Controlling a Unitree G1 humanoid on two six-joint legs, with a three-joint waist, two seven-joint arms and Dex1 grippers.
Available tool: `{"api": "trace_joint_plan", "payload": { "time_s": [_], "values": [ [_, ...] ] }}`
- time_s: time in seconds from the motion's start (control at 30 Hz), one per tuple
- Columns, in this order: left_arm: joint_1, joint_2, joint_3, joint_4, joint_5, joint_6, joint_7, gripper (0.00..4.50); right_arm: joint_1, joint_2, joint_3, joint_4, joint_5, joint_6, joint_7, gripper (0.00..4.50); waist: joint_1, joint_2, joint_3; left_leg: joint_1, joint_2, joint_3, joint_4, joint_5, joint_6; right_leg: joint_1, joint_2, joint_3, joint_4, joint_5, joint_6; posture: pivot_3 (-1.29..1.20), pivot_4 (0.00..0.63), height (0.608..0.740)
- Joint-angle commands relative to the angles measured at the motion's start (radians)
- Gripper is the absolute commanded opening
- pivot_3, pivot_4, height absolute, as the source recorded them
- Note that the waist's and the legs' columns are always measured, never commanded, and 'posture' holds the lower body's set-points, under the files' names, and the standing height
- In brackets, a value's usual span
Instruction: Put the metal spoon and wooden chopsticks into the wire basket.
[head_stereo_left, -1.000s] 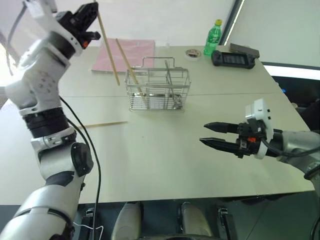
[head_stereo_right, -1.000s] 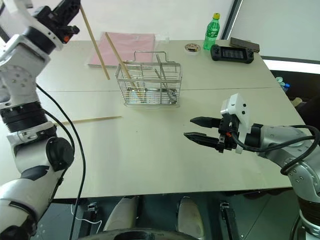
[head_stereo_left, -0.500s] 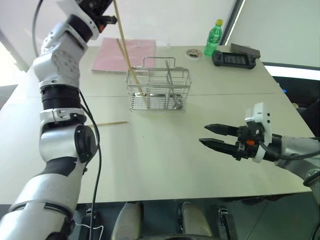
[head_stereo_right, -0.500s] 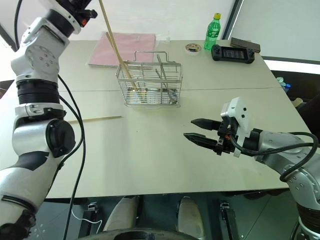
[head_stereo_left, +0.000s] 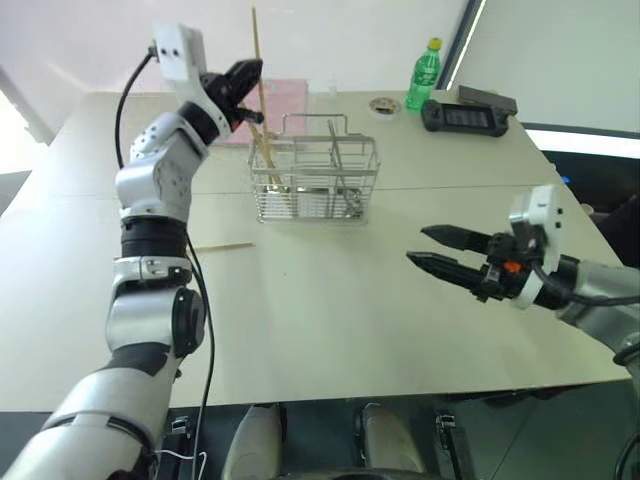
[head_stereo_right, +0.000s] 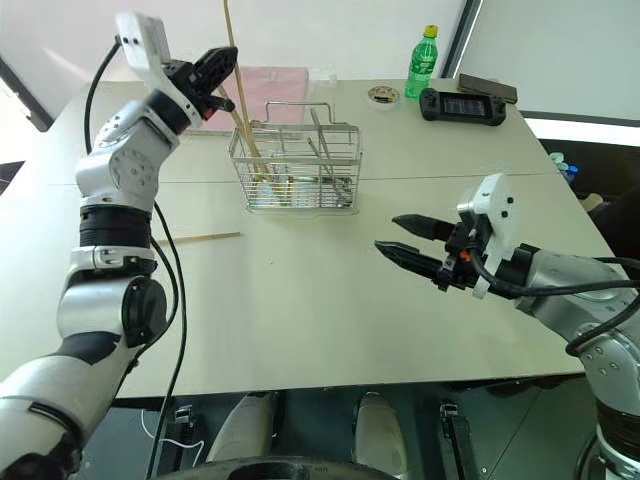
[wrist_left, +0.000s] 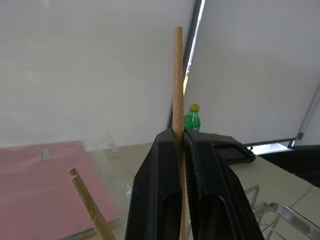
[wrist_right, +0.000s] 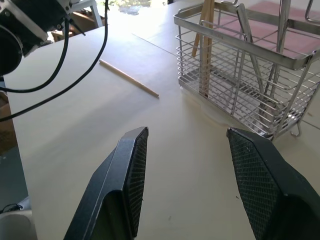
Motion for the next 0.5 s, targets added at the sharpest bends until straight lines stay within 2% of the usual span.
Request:
{"api": "trace_joint_plan", "payload": {
  "time_s": [0.03,0.13,0.3,0.33,0.43,0.5],
  "values": [
    [0.014,-0.004,0.012,-0.107,-0.04,0.041,0.024,0.36,-0.024,-0.006,-0.029,-0.005,0.017,-0.014,-0.002,2.58,0.004,0.0,0.0,0.0,0.0,0.0,0.0,0.0,0.0,0.0,0.0,0.0,0.0,0.0,0.0,0.0,0.15,0.721],
    [0.034,-0.006,0.014,-0.149,-0.066,0.07,0.028,1.56,-0.033,-0.007,-0.021,0.003,0.016,-0.014,0.0,2.58,0.003,0.0,0.0,0.0,0.0,0.0,0.0,0.0,0.0,0.001,0.0,0.0,0.0,0.0,0.0,0.0,0.15,0.721],
    [0.054,0.0,0.029,-0.215,-0.101,0.116,0.051,4.12,-0.054,-0.005,-0.004,0.018,0.011,-0.013,0.008,2.58,0.002,0.0,0.0,0.0,0.0,0.0,0.0,0.0,0.0,0.0,0.0,0.0,0.0,0.0,0.0,0.0,0.15,0.721],
    [0.055,0.01,0.039,-0.232,-0.116,0.134,0.053,4.4,-0.059,-0.004,0.001,0.023,0.01,-0.013,0.01,2.58,0.002,0.0,0.0,0.0,0.0,0.0,0.0,0.0,0.0,0.0,0.0,0.0,0.0,0.0,0.0,0.0,0.15,0.721],
    [0.065,0.089,0.069,-0.296,-0.155,0.213,0.036,4.4,-0.069,-0.005,0.013,0.033,0.001,-0.016,0.017,2.58,-0.004,0.0,0.0,0.0,0.0,0.0,0.0,0.0,0.0,0.0,0.0,0.0,0.0,0.0,0.0,0.0,0.15,0.721],
    [0.09,0.2,0.07,-0.332,-0.164,0.259,-0.029,4.4,-0.074,-0.006,0.016,0.037,-0.001,-0.014,0.02,2.58,-0.016,0.0,0.0,0.0,0.0,0.0,-0.001,0.0,0.0,-0.001,0.0,0.0,0.0,0.0,0.0,0.0,0.15,0.721]
  ]
}}
